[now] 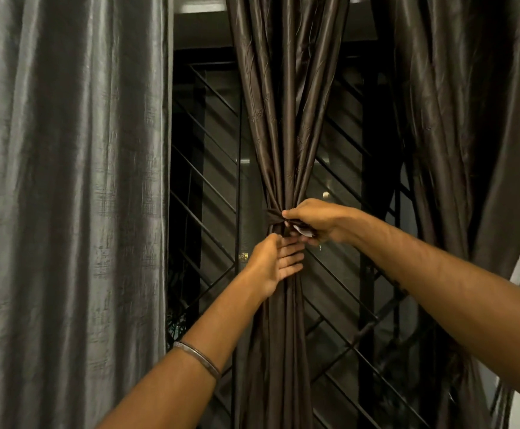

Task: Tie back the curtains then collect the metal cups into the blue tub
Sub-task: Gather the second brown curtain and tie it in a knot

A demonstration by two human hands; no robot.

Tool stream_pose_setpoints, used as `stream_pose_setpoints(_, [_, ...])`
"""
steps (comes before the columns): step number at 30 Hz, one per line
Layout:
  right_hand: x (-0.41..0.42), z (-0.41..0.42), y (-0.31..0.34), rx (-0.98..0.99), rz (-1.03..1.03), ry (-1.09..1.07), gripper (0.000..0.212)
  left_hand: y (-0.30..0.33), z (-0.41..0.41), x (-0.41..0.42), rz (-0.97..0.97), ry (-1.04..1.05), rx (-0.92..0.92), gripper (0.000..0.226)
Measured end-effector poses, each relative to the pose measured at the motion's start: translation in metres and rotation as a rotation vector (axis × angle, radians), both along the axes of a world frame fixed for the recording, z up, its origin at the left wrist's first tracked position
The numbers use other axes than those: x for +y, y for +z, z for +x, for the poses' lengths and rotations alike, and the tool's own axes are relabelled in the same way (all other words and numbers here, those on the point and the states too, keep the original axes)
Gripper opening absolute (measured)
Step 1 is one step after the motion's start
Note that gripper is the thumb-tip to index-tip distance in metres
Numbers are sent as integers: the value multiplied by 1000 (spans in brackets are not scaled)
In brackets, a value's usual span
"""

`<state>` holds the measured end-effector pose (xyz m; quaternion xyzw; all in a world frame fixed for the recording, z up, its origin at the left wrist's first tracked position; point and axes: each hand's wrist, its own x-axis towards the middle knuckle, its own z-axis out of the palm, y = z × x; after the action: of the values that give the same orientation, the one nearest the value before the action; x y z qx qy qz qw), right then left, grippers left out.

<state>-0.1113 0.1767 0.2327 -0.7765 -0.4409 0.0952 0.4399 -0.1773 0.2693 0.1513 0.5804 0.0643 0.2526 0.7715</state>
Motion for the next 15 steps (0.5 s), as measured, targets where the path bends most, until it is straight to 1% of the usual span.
stream_pose_setpoints(4, [0, 5, -5, 209, 2, 53, 33, 5, 2, 5, -171, -111, -63, 36])
stream_pose_setpoints(7, [-2, 6, -7, 286, 16, 72, 30, 11, 3, 1, -266, -83, -74, 27])
stream_pose_setpoints(10, [-5, 1, -9, 259, -62, 94, 32, 18, 7, -1, -314, 18, -85, 28])
stream_pose_setpoints(13, [-8, -1, -9, 220, -75, 111, 32, 21, 11, -1, -342, 69, -117, 28])
stream_pose_setpoints(14, [-9, -2, -9, 144, -78, 92, 32, 21, 11, -2, -344, 80, -122, 26])
stream_pose_setpoints(15, [-9, -1, -10, -7, -86, 49, 34, 21, 11, -3, -338, 96, -128, 24])
